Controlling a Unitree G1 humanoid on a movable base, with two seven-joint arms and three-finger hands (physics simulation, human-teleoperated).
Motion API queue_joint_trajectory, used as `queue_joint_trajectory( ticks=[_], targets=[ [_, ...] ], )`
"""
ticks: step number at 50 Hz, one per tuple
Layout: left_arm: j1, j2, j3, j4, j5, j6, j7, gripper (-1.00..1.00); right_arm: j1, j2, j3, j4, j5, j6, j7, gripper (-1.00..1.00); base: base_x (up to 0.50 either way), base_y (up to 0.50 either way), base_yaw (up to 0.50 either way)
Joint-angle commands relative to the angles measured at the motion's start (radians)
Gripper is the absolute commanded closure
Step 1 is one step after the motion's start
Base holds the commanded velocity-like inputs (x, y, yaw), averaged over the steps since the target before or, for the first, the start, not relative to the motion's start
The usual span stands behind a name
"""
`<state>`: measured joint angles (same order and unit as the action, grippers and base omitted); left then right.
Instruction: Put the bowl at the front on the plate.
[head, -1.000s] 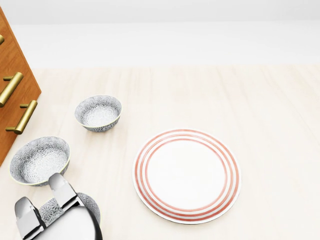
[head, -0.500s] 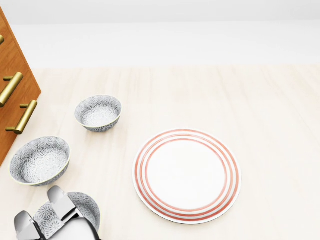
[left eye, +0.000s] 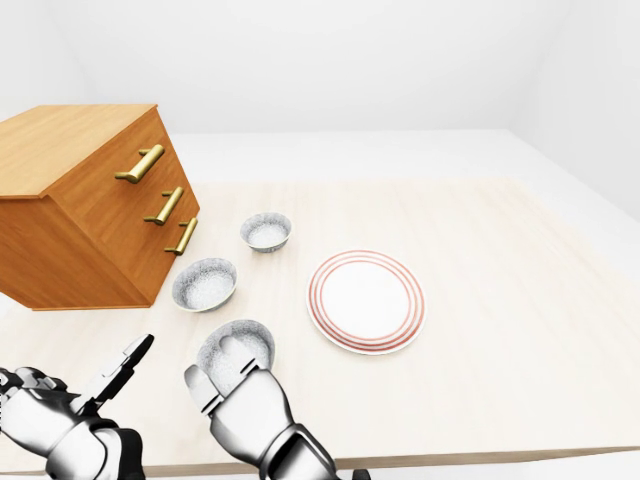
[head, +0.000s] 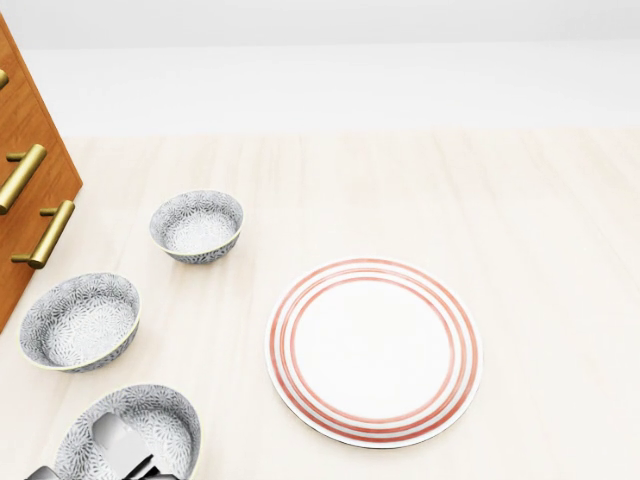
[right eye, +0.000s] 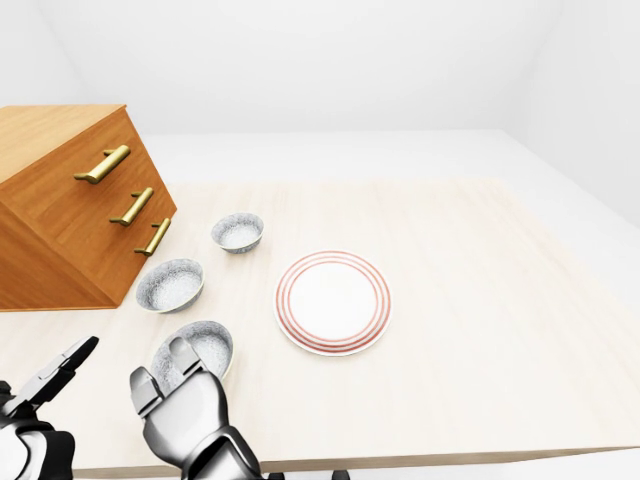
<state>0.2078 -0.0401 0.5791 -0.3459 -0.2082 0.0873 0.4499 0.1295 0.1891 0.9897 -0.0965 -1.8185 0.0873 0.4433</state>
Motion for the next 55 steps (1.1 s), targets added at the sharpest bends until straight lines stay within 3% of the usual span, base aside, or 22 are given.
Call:
queue_joint_trajectory(
  ticks=[1,11,25,34,40,42,55],
  targets=[
    [-0.006,0.005,-0.006,0.021,0.001,0.000,0.004,-1.00,0.026,-0.027,0.003,-0.007,0.032,0.000,-0.030,-1.00,0.00,0.00,0.00],
    [0.001,0.000,-0.001,0.005,0.000,0.000,-0.001,-1.00,0.029,-0.035,-0.013,0.022,0.111,0.000,-0.105,-1.00,0.00,0.00,0.00],
    [0.009,-0.006,0.007,-0.029,-0.003,0.000,-0.007,-1.00,0.033,-0.035,-0.029,0.015,0.128,0.000,-0.080,-1.00,0.00,0.00,0.00],
    [0.009,-0.004,0.004,-0.025,-0.002,0.000,-0.006,-1.00,0.023,-0.030,-0.053,0.045,0.066,0.000,-0.062,-1.00,0.00,0.00,0.00],
    [0.000,0.000,-0.006,0.014,0.007,0.000,-0.001,-1.00,0.024,-0.028,-0.062,0.054,-0.028,0.000,-0.008,-1.00,0.00,0.00,0.00],
    [0.004,0.000,-0.007,0.009,0.005,0.000,-0.002,-1.00,0.018,-0.033,-0.063,0.047,-0.118,0.000,0.044,-1.00,0.00,0.00,0.00],
    [0.003,0.005,-0.013,0.024,0.004,0.000,0.001,-1.00,0.001,-0.004,-0.128,0.140,0.007,0.000,-0.036,-1.00,0.00,0.00,0.00]
  ],
)
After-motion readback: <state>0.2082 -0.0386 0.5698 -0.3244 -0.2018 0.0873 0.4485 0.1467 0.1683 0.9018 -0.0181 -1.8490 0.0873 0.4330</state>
